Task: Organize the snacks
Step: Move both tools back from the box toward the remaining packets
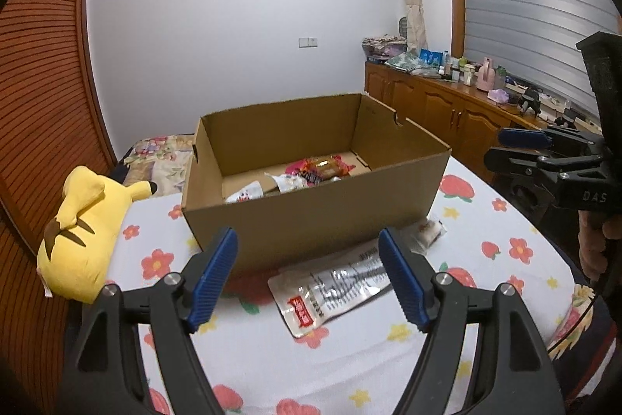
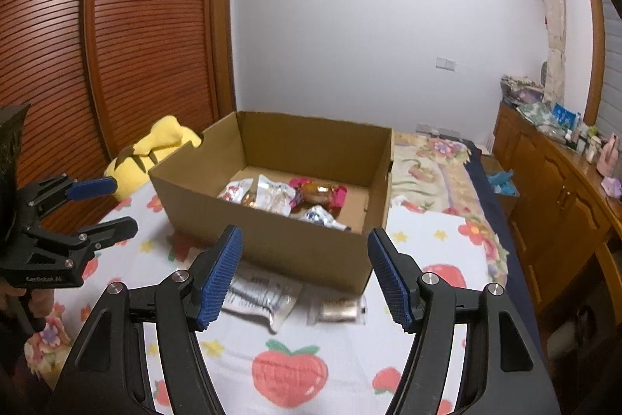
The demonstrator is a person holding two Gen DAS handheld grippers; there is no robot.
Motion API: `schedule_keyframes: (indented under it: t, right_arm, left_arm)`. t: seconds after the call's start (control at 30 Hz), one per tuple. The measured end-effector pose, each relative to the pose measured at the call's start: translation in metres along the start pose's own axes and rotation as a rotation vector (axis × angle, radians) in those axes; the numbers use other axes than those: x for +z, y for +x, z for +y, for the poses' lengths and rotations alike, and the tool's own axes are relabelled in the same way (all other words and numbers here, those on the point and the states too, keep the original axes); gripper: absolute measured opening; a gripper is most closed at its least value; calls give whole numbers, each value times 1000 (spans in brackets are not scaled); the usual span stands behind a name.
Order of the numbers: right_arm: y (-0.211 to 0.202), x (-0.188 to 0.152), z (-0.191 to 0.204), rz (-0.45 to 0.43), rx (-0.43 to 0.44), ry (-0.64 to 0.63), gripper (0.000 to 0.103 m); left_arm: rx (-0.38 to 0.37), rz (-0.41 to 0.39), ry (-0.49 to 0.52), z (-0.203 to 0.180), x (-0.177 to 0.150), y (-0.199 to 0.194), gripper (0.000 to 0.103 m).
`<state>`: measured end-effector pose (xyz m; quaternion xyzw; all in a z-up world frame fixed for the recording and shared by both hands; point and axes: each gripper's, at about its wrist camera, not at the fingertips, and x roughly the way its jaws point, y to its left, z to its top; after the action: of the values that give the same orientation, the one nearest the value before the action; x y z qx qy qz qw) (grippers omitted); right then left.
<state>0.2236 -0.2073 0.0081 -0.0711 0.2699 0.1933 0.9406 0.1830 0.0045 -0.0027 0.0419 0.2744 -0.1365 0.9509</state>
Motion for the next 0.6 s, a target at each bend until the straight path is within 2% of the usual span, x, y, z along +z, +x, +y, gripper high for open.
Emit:
schedule_keyframes:
  t: [0.33,0.5,0.6]
  right_arm:
    - [-1,-25,1,61,-5,-14,69]
    - [14,-37,-1,99,-3,-2,69]
    - [28,-40,-3,123,28,-1,67]
  left_arm:
    - [-1,42,-10,-4,-26,4,76]
    - [-9,70,-17,-4,-34,15,76]
    - [-12,83,-17,-6,-37,20,76]
